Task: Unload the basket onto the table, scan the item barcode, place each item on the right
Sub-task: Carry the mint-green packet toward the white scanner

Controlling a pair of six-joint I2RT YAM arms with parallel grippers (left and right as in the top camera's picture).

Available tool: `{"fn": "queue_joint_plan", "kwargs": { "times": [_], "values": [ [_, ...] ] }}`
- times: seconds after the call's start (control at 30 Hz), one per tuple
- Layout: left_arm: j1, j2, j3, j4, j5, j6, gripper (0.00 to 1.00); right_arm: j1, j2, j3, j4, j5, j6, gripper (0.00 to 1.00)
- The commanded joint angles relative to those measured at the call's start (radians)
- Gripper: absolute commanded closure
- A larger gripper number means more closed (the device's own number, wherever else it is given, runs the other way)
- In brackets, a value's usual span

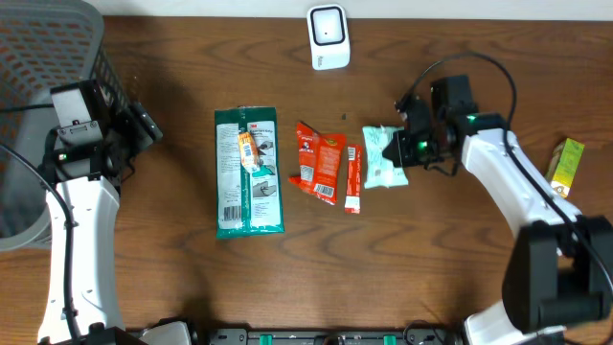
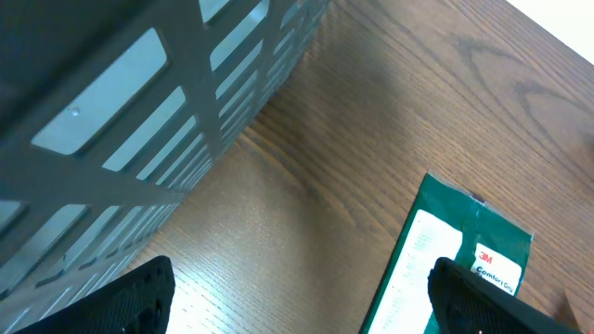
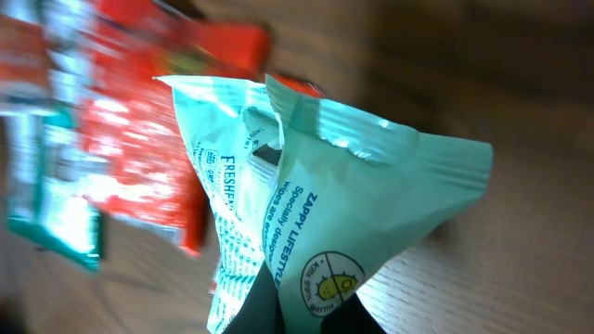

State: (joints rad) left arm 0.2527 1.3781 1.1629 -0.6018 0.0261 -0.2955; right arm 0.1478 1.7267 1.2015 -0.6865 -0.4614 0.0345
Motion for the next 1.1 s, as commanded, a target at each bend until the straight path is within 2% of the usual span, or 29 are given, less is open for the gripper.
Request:
{"fn": "queue_joint_plan", "kwargs": {
  "times": [0.0,0.3,0.43,0.67,0.73,0.9,1.07],
  "values": [
    [0.009,-0.016,0.014,0.001,-0.016,-0.006,0.12,-0.009,-0.044,0.014,0.045,-0.11,-0.029,0.99],
    [0.009,-0.016,0.014,0.001,-0.016,-0.006,0.12,0.038,-0.1,0.078,0.046,0.0,-0.032,0.99],
    [0.009,-0.016,0.014,0.001,-0.016,-0.006,0.12,0.093,-0.098,0.233,-0.063,0.16,-0.024,0.99],
    [0.009,-0.016,0.014,0.001,-0.016,-0.006,0.12,0.183,-0.047,0.568,-0.131,0.348,-0.034,0.99],
    [0.009,-0.016,0.014,0.001,-0.016,-0.006,0.12,0.201,-0.03,0.618,-0.09,0.391,-0.048,0.99],
    [0.009,-0.016,0.014,0.001,-0.016,-0.006,0.12,0.243,0.016,0.614,0.147,0.507,-0.121,0.99],
    [0.009,-0.016,0.014,0.001,-0.016,-0.006,0.12,0.277,0.112,0.614,0.296,0.662,-0.15,0.99]
  ]
}}
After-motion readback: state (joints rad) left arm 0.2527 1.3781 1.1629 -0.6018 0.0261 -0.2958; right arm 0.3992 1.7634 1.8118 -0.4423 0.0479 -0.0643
